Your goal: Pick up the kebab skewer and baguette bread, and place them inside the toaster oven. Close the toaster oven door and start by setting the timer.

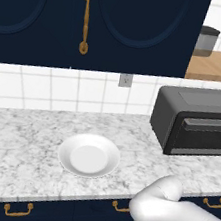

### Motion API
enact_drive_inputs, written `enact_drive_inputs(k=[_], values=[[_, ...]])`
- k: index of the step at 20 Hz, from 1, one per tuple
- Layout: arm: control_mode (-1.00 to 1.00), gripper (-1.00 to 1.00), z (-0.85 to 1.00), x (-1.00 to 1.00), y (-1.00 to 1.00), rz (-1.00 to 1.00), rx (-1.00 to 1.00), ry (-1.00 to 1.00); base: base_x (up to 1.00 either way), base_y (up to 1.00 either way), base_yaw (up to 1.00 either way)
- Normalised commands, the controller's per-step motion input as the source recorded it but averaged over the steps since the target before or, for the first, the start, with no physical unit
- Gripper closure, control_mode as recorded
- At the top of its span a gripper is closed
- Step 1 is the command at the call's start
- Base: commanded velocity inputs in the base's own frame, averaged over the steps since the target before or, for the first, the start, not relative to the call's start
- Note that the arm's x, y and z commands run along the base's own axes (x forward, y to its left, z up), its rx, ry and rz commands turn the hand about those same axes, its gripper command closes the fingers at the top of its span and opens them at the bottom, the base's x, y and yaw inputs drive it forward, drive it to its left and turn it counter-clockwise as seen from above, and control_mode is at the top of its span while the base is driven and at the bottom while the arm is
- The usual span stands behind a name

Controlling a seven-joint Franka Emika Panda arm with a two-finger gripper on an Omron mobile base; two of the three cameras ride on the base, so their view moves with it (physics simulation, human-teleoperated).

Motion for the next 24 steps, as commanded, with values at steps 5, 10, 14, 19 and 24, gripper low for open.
enact_drive_inputs(k=[5,10,14,19,24], values=[[-1.0,-1.0,0.0,0.03,0.0,0.02,0.04,0.04,0.0,0.0,0.0],[-1.0,-1.0,0.0,0.03,0.01,0.11,0.07,0.0,0.0,0.0,0.0],[-1.0,-1.0,0.0,0.0,-0.03,0.14,0.1,0.0,0.0,0.0,0.0],[-1.0,-1.0,0.0,0.01,-0.18,0.12,0.13,-0.01,0.0,0.0,0.0],[-1.0,-1.0,-0.01,0.0,-0.02,0.07,0.11,-0.01,0.0,0.0,0.0]])
